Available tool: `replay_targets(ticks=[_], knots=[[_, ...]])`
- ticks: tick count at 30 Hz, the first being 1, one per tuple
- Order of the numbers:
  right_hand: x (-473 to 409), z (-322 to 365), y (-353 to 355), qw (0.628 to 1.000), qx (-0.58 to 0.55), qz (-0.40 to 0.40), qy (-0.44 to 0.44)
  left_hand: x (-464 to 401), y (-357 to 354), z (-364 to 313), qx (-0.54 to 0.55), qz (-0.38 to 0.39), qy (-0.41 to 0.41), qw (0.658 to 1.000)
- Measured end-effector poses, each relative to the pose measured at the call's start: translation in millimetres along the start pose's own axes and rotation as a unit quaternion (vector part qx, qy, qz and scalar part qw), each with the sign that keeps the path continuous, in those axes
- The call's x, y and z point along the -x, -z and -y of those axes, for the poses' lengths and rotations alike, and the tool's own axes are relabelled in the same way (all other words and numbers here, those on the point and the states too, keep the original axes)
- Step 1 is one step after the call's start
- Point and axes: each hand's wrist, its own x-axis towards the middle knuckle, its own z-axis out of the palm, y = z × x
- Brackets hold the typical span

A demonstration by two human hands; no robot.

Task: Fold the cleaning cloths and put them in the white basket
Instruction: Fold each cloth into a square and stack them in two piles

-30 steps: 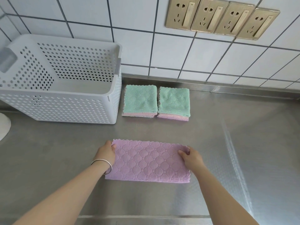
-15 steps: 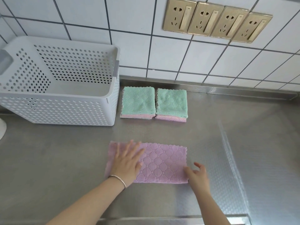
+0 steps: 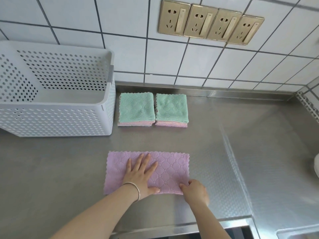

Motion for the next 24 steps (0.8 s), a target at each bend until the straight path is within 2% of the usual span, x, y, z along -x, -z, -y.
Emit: replay_targets(ticks=[3,5,6,8,10,13,19,22,24], knots=[[-1.0,4.2,2.7,1.0,-0.005,-0.008,0.029,2.1,19.7,-12.3,0.055,0.015,0.016,0.998],[6.9,9.2,2.6,0.994,-0.023,-0.073,0.076,4.3,36.1,-22.4,0.195,-0.024,0.023,0.98],[13.7,13.4,1.2,0.988,-0.031,-0.109,0.11,6.1,43.8,-26.4,0.296,-0.061,0.027,0.953],[28.8,22.9,-5.3,0.967,-0.036,-0.174,0.182,9.7,58.6,-34.5,0.467,-0.118,0.03,0.876],[41.6,33.0,-13.8,0.948,-0.046,-0.206,0.237,13.6,66.9,-39.4,0.544,-0.139,0.036,0.827],[50.4,48.5,-25.1,0.932,-0.025,-0.195,0.305,18.0,70.0,-36.9,0.553,-0.165,0.084,0.812],[60.6,59.7,-38.2,0.913,0.023,-0.178,0.366,23.6,65.2,-17.5,0.573,-0.192,0.212,0.768],[64.9,62.2,-44.4,0.899,0.04,-0.189,0.392,27.0,60.7,-9.3,0.559,-0.185,0.227,0.776],[65.1,63.7,-48.9,0.882,0.048,-0.203,0.423,26.8,57.9,-5.7,0.576,-0.177,0.23,0.764]])
